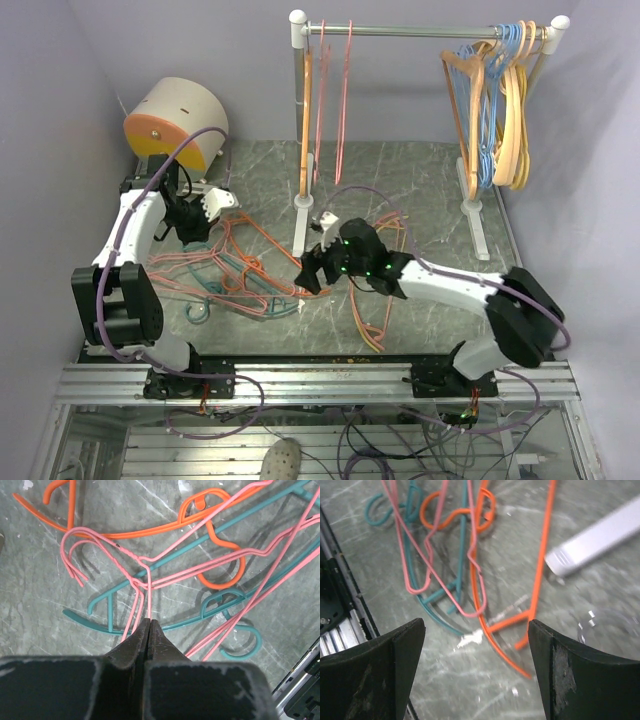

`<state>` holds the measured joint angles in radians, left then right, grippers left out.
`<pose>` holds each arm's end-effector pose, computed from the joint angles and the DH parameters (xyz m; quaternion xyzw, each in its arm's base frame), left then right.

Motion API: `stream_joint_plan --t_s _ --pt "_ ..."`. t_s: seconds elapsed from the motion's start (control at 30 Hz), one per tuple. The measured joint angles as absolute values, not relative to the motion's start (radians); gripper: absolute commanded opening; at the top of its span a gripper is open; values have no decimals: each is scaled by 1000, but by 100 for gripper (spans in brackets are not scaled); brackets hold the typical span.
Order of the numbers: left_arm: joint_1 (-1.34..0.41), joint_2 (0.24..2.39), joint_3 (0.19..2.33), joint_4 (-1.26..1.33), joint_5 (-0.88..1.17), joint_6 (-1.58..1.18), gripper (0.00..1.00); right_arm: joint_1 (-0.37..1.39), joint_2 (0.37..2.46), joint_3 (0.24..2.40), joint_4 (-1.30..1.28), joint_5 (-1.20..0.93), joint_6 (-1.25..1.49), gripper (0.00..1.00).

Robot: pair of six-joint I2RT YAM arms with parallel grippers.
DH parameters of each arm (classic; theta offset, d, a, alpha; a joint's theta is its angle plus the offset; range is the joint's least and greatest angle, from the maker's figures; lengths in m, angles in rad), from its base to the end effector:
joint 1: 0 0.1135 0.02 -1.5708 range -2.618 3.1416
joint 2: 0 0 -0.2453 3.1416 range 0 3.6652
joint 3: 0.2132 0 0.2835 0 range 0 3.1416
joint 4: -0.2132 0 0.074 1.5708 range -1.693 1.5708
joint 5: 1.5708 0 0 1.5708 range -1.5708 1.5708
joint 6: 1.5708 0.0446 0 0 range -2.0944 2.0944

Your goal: Organize the hangers

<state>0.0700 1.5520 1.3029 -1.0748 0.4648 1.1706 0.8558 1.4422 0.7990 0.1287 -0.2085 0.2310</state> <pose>0.3271 0.0029 0.2382 0.5292 0.8083 -0.1163 0.2304 0.2216 0.2693 0.1807 -0.3139 0.8014 0.3361 0.3825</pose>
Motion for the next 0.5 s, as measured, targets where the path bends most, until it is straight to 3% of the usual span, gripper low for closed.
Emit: stream_joint_plan --t_s 0.13,0.37,0.5 --pt "68 1549 1296 -1071 467 1170 7 852 1619 913 186 -344 201 82" --pt "68 1570 1257 -1058 460 1151 7 852 1811 1053 234 -451 189 62" --pt "68 1568 1253 -1052 462 1143 7 852 1873 1120 230 -473 179 56"
